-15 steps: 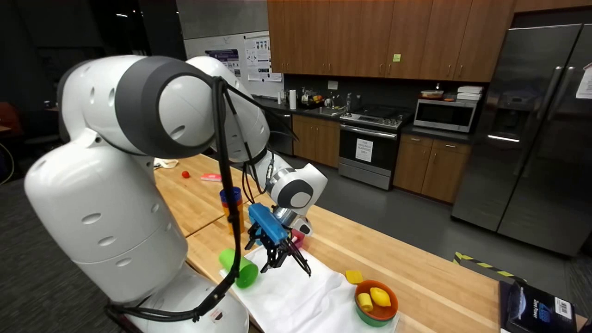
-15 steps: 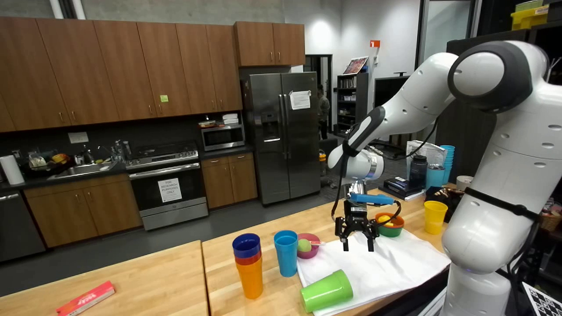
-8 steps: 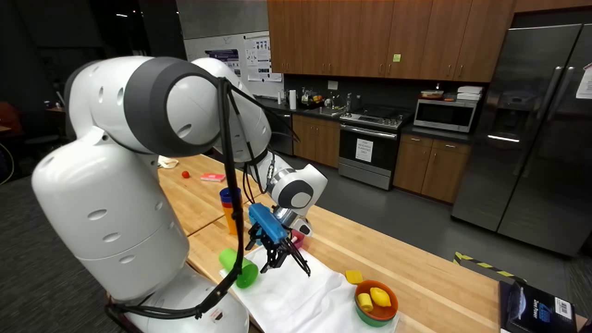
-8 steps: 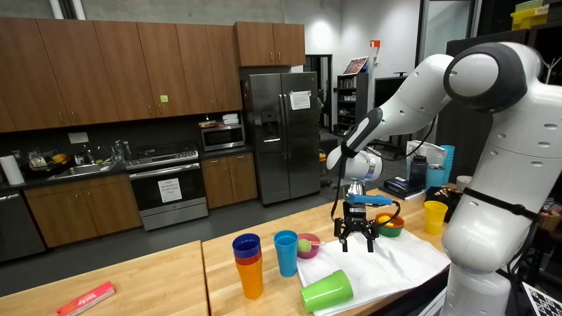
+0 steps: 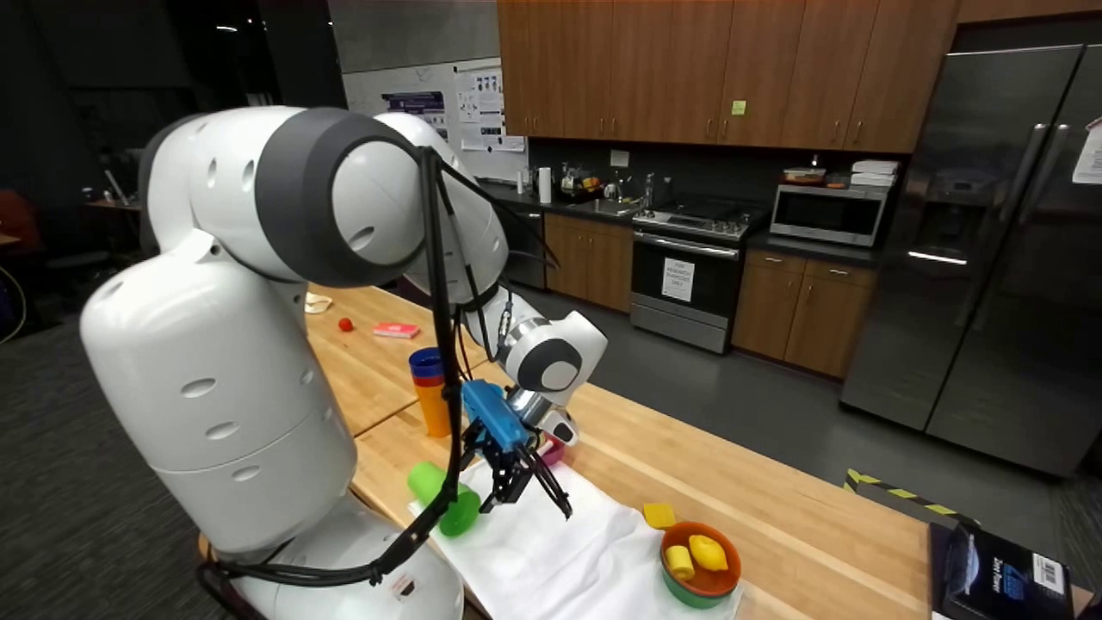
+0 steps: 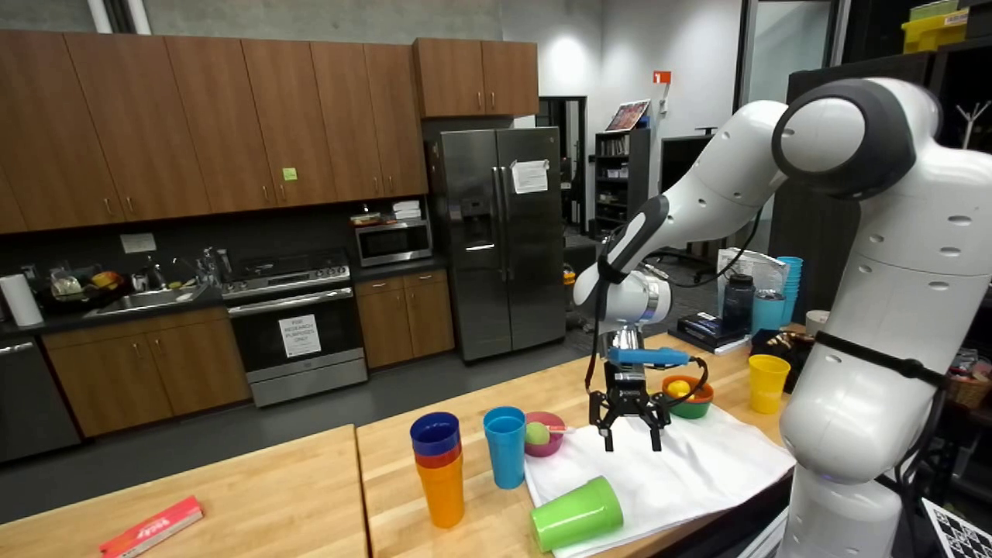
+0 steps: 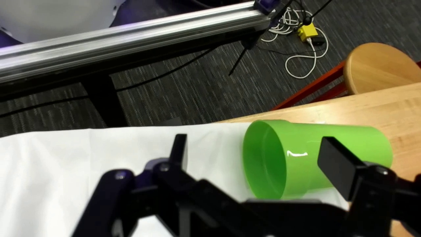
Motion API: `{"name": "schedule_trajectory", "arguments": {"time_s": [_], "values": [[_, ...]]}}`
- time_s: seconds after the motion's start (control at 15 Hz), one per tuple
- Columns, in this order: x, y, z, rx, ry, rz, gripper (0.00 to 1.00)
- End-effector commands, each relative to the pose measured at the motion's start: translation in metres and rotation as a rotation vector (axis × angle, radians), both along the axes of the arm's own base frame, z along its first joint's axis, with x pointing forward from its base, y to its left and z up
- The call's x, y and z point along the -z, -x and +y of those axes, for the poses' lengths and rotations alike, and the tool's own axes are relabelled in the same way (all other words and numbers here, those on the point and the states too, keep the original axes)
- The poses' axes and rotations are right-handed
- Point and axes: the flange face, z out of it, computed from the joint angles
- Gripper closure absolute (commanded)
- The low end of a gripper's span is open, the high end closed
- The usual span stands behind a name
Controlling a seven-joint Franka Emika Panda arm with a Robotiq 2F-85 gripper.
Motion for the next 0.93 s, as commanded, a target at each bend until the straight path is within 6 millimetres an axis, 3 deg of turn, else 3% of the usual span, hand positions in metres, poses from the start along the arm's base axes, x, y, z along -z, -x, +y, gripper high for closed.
{"name": "schedule_trajectory", "arguments": {"time_s": [0.0,0.53,0.87], "values": [[0.003,-0.0033,0.004,0.038,0.014,0.062,0.0],[0.0052,0.0022,0.0027,0.108,0.071,0.142,0.0],[0.0058,-0.0042,0.0,0.147,0.082,0.133,0.0]]}}
